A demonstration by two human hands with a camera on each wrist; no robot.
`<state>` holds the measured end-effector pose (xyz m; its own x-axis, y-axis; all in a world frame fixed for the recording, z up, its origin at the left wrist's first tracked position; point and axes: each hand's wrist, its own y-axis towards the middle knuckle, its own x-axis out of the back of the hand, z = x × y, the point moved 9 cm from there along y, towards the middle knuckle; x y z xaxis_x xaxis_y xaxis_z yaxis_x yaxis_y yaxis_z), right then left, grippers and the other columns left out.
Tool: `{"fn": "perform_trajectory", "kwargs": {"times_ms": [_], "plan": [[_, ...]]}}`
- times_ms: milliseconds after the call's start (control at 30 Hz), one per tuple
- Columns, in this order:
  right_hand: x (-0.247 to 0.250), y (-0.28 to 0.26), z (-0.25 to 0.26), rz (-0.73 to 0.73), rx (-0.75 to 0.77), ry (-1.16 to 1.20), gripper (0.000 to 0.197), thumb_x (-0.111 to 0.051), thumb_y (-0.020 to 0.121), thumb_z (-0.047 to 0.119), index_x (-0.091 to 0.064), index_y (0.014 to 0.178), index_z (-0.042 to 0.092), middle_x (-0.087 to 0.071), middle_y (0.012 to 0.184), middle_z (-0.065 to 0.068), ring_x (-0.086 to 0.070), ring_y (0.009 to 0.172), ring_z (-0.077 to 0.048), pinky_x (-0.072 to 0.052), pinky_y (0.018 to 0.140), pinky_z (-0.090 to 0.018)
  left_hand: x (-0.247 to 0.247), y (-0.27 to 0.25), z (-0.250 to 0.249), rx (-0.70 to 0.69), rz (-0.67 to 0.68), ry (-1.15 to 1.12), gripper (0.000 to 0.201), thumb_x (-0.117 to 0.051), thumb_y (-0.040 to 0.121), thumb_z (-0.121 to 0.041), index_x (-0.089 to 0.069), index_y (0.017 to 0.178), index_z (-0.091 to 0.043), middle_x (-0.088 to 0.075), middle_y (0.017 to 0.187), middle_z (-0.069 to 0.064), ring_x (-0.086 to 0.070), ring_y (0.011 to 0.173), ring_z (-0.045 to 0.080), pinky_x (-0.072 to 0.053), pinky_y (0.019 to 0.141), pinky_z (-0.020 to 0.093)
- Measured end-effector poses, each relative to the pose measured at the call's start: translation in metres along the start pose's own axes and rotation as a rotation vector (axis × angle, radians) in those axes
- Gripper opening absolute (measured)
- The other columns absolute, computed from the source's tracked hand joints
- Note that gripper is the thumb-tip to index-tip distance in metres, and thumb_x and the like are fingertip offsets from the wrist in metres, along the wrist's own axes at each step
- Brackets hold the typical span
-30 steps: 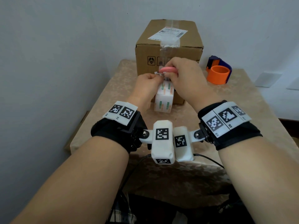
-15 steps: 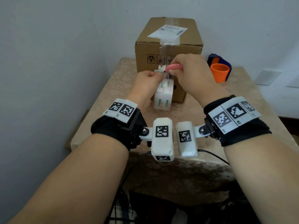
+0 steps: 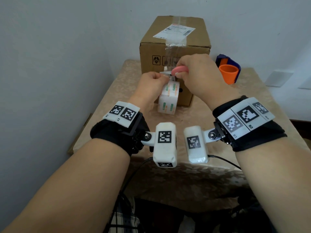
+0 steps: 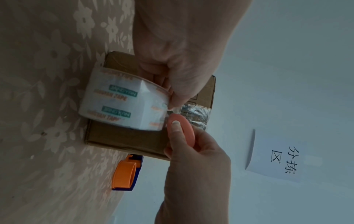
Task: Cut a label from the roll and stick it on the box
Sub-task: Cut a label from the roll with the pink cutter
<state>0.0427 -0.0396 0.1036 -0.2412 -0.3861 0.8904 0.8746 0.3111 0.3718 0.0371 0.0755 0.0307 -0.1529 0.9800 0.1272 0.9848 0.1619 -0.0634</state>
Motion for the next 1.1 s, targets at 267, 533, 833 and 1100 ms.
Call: {"fn": "perform_trajectory", "kwargs": {"times_ms": [267,533,833,1100], "plan": [[-0.001,-0.002,0.001,-0.020,0.035,-0.029,0.023,-0.056,0.092,0.018,-0.064,0.113,0.011,-0.068,0.109,-0.010,-0.060,0.103,-0.026,-0.047,0.084,-0.036,-0.003,-0.001,0.002,0.021,0.019,-0.023,0.011,-0.057,0.092,-0.015,-0.060,0.081,-0.015,-0.070,0.101,0.016,-0.067,0.099,0.032,-0.053,0.090,0.043],[-0.009,-0.002,0.014,-0.053,0.093,-0.056,0.020,-0.057,0.091,0.017,-0.066,0.108,0.014,-0.063,0.106,-0.010,-0.056,0.101,-0.027,-0.046,0.080,-0.037,-0.005,-0.001,0.005,0.028,0.030,-0.051,0.010,-0.058,0.091,-0.016,-0.063,0.089,-0.007,-0.069,0.107,0.022,-0.066,0.103,0.037,-0.052,0.091,0.048],[-0.012,-0.007,-0.018,0.041,0.009,0.008,0.021,-0.055,0.093,0.015,-0.066,0.110,0.012,-0.066,0.111,-0.002,-0.052,0.095,-0.008,-0.038,0.079,-0.026,0.003,0.008,0.012,0.028,0.011,-0.022,0.013,-0.056,0.091,-0.013,-0.059,0.079,-0.017,-0.068,0.089,0.007,-0.066,0.083,0.021,-0.053,0.069,0.031],[0.012,-0.018,-0.042,-0.095,-0.049,0.220,0.023,-0.054,0.093,0.024,-0.064,0.111,0.014,-0.068,0.108,-0.004,-0.058,0.097,-0.015,-0.042,0.079,-0.024,-0.011,0.000,0.002,-0.028,0.132,0.021,0.005,-0.061,0.089,-0.017,-0.057,0.086,-0.016,-0.066,0.086,0.002,-0.064,0.075,0.015,-0.051,0.065,0.028]]}}
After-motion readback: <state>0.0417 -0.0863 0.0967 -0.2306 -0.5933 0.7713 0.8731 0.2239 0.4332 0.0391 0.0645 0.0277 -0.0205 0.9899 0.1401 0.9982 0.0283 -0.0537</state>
